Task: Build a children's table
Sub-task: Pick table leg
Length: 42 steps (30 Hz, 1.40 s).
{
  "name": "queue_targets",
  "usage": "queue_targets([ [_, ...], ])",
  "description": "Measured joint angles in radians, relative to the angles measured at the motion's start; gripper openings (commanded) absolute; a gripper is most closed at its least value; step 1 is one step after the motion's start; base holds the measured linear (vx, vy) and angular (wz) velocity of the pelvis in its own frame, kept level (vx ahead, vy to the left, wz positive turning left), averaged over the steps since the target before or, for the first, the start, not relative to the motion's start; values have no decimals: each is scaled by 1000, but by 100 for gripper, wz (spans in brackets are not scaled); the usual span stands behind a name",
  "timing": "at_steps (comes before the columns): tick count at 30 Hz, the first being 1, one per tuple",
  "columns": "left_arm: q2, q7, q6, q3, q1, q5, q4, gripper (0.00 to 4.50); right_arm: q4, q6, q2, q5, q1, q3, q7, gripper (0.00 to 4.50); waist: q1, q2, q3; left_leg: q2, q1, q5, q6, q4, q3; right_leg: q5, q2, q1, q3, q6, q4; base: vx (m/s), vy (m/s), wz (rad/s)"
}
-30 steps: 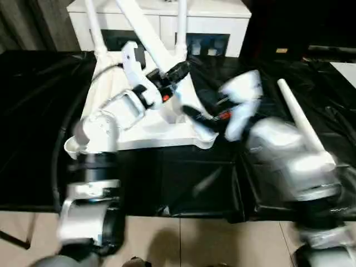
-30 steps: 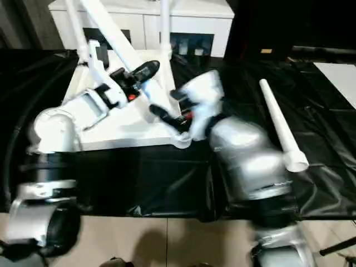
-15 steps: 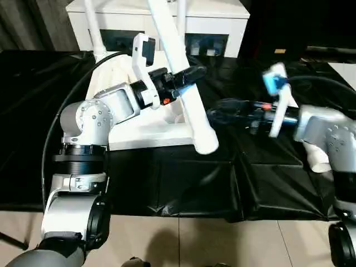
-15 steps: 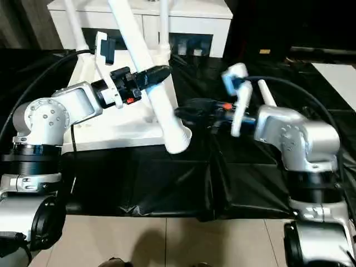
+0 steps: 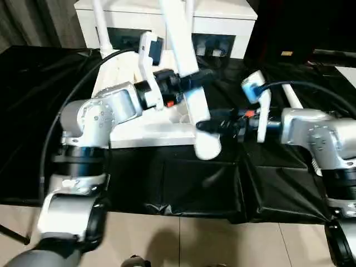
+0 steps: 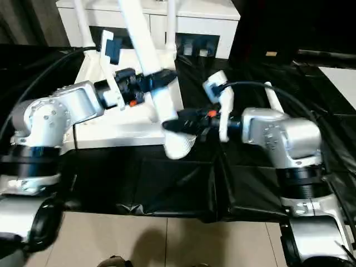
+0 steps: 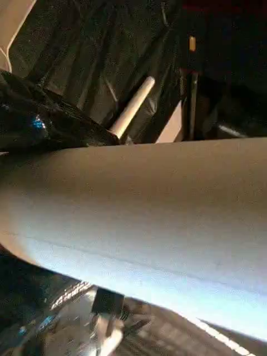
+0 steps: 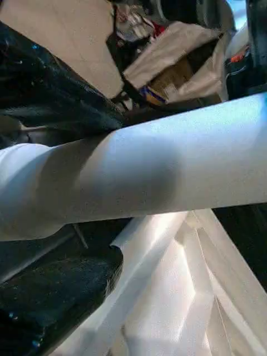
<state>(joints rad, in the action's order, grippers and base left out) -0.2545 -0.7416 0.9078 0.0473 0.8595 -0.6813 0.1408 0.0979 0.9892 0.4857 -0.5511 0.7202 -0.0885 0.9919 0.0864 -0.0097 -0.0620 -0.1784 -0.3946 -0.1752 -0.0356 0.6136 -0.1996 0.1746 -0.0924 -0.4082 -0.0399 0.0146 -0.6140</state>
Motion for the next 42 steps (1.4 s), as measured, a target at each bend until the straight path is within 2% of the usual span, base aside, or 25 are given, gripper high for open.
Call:
queue_targets([
  [8, -28, -92, -13, -71, -6, 8, -41, 185, -5, 4, 20, -10, 0, -40, 75, 335, 2, -9, -3, 0, 0, 1, -1, 1, 0, 0, 0, 0, 0, 0, -1, 0, 0, 0],
  [13, -47, -131, -21, -90, -6, 8, -58, 185, -6, 4, 21, -14, 0, -51, 101, 335, 1, -10, -3, 0, 0, 1, -1, 1, 0, 0, 0, 0, 0, 0, -2, 0, 0, 0],
  [14, -50, -143, -21, -94, -6, 8, -59, 185, -6, 3, 24, -16, 0, -57, 109, 308, 1, -10, -3, 0, 0, 1, -1, 1, 0, 0, 0, 0, 0, 0, -2, 0, 0, 0],
  [20, -62, -185, -25, -110, -16, 8, -60, 185, -12, 1, 29, -23, 0, -82, 146, 263, 2, -10, -3, 0, 0, 1, -1, 1, 0, 0, 0, 0, 0, 0, -2, 0, 0, 0],
  [26, -64, -205, -35, -125, -16, 8, -64, 185, -40, -1, 36, -27, -13, -84, 165, 213, 3, -11, -3, 0, 0, 1, -1, 2, 0, 0, 0, 0, 0, 0, -3, 0, 0, 0],
  [40, -46, -212, -38, -128, -16, 8, -52, 185, -57, -9, 37, -37, -38, -74, 164, 199, 2, -11, -3, -1, 1, 1, -1, 5, 0, 0, 0, 0, 1, 0, -7, 0, 0, 0],
  [42, -35, -205, -24, -111, -16, 6, -36, 241, -57, -11, 35, -41, -43, -70, 153, 199, 2, -11, -3, -1, 1, 1, -1, 6, 0, 0, 0, 0, 1, 0, -8, 0, 0, 0],
])
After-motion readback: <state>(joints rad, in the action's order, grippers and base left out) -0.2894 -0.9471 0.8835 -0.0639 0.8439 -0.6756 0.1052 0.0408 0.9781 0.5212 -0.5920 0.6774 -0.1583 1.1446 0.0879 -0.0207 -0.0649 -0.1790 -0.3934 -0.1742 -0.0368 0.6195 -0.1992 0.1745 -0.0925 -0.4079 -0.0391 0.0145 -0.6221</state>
